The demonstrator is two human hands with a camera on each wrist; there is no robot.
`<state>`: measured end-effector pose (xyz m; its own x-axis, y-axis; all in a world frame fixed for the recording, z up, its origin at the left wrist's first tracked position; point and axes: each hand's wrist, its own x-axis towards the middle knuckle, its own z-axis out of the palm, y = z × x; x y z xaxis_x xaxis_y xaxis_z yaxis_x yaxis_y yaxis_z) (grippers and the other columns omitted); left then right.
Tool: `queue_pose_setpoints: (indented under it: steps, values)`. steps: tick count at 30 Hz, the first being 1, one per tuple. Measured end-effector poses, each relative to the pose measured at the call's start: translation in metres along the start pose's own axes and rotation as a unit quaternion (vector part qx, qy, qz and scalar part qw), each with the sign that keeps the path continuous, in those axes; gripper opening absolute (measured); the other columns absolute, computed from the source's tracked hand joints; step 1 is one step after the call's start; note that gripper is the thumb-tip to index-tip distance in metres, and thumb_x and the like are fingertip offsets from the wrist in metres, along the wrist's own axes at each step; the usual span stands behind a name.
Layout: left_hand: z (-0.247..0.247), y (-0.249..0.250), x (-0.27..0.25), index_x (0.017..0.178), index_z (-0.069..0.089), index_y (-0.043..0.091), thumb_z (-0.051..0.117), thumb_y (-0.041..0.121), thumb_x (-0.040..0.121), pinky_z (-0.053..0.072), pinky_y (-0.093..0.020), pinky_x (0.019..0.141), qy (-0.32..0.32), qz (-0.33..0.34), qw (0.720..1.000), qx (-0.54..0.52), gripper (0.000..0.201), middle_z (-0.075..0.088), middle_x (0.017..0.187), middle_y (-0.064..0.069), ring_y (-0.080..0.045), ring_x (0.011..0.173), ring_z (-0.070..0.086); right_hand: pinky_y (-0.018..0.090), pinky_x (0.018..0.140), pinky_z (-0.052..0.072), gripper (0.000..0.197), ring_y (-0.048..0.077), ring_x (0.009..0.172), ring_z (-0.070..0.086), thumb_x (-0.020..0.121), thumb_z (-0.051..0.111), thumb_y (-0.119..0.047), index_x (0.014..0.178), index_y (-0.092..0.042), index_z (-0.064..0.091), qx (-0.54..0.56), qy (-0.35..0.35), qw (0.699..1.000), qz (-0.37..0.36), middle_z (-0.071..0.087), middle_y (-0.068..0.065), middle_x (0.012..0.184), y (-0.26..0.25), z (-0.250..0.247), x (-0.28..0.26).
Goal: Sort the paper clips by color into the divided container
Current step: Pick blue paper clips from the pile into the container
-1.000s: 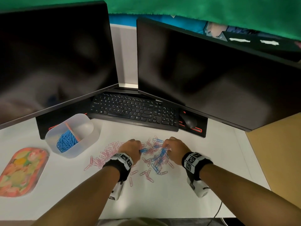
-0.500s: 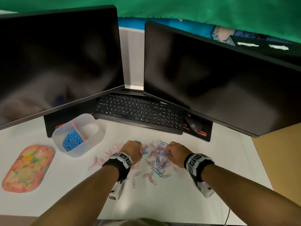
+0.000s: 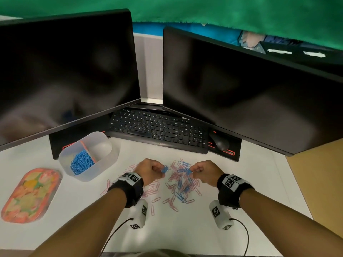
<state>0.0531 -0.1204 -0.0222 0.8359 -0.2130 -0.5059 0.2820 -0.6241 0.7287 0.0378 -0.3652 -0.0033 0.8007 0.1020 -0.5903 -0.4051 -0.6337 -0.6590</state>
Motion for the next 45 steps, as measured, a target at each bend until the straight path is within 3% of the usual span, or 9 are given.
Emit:
queue_pose_setpoints:
  steps: [5, 9, 17, 23, 28, 32, 36, 40, 45]
  values:
    - [0.000, -0.001, -0.004, 0.091, 0.072, 0.012, 0.071, 0.007, 0.081, 0.052, -0.020, 0.062, -0.023, -0.018, 0.994, -0.103, 0.011, 0.068, 0.077, -0.002, -0.011, 0.067, 0.062, 0.024, 0.049, 0.030, 0.015, 0.014, 0.053, 0.035, 0.087, 0.052, 0.004, 0.084, -0.006, 0.062, 0.249, -0.029, 0.967, 0.047, 0.040, 0.006, 0.063, 0.000, 0.005, -0.001]
    - [-0.002, 0.001, -0.007, 0.086, 0.066, 0.015, 0.065, -0.001, 0.085, 0.051, -0.020, 0.060, -0.036, -0.001, 0.986, -0.165, 0.016, 0.071, 0.078, 0.000, -0.014, 0.072, 0.064, 0.025, 0.045, 0.027, 0.007, 0.015, 0.049, 0.034, 0.068, 0.043, -0.005, 0.073, -0.009, 0.042, 0.400, -0.062, 0.913, 0.052, 0.037, 0.006, 0.064, -0.011, 0.012, -0.006]
    - [-0.008, 0.012, -0.013, 0.084, 0.059, 0.006, 0.044, -0.009, 0.086, 0.047, -0.026, 0.054, -0.031, -0.030, 0.930, -0.365, 0.021, 0.062, 0.068, -0.011, -0.023, 0.061, 0.056, 0.026, 0.049, 0.025, 0.011, 0.016, 0.051, 0.034, 0.072, 0.037, -0.017, 0.071, -0.012, 0.046, 0.484, -0.093, 0.868, 0.066, 0.041, 0.003, 0.062, -0.029, 0.019, -0.013]
    - [-0.018, 0.019, -0.020, 0.068, 0.049, 0.013, 0.045, 0.026, 0.096, 0.036, -0.028, 0.053, 0.001, -0.111, 0.867, -0.485, 0.031, 0.050, 0.062, -0.005, -0.017, 0.050, 0.045, 0.023, 0.045, 0.035, 0.028, 0.017, 0.052, 0.044, 0.095, 0.045, -0.031, 0.078, -0.012, 0.055, 0.401, -0.078, 0.902, 0.142, 0.050, 0.006, 0.066, -0.051, 0.039, -0.005]
    - [-0.052, 0.009, -0.036, 0.071, 0.048, 0.014, 0.040, 0.024, 0.099, 0.029, -0.023, 0.046, 0.067, -0.143, 0.859, -0.488, 0.031, 0.046, 0.056, -0.002, -0.014, 0.042, 0.039, 0.032, 0.057, 0.050, 0.014, 0.023, 0.062, 0.057, 0.094, 0.049, -0.010, 0.094, -0.002, 0.061, 0.329, -0.121, 0.931, 0.103, 0.060, 0.013, 0.076, -0.115, 0.066, 0.000]
    - [-0.098, -0.014, -0.055, 0.075, 0.053, 0.013, 0.043, 0.029, 0.098, 0.036, -0.021, 0.043, 0.162, -0.136, 0.838, -0.502, 0.030, 0.050, 0.057, -0.003, -0.016, 0.045, 0.045, 0.031, 0.053, 0.050, 0.008, 0.023, 0.057, 0.055, 0.091, 0.054, -0.006, 0.088, 0.000, 0.059, 0.290, -0.158, 0.941, 0.070, 0.055, 0.012, 0.070, -0.180, 0.101, 0.010]
    - [-0.143, -0.035, -0.070, 0.086, 0.052, 0.013, 0.043, 0.018, 0.095, 0.043, -0.019, 0.040, 0.242, -0.135, 0.811, -0.515, 0.014, 0.051, 0.057, -0.005, -0.017, 0.042, 0.051, 0.031, 0.053, 0.049, 0.015, 0.024, 0.058, 0.053, 0.093, 0.048, -0.004, 0.079, -0.004, 0.054, 0.248, -0.192, 0.949, 0.037, 0.053, 0.013, 0.071, -0.236, 0.144, 0.025]
    - [-0.167, -0.046, -0.081, 0.083, 0.053, 0.010, 0.046, 0.020, 0.096, 0.047, -0.028, 0.054, 0.292, -0.165, 0.811, -0.479, 0.018, 0.052, 0.072, -0.012, -0.022, 0.059, 0.051, 0.037, 0.066, 0.053, 0.013, 0.025, 0.062, 0.056, 0.087, 0.048, 0.001, 0.077, -0.004, 0.055, 0.200, -0.161, 0.966, 0.012, 0.054, 0.015, 0.074, -0.272, 0.174, 0.037]
    - [-0.175, -0.062, -0.078, 0.119, 0.054, 0.006, 0.053, 0.033, 0.094, 0.049, -0.038, 0.085, 0.287, -0.192, 0.830, -0.438, 0.037, 0.057, 0.108, -0.019, -0.030, 0.099, 0.058, 0.035, 0.085, 0.053, 0.005, 0.025, 0.083, 0.058, 0.083, 0.055, -0.008, 0.082, -0.008, 0.060, 0.157, -0.148, 0.976, 0.009, 0.056, 0.013, 0.082, -0.288, 0.193, 0.046]
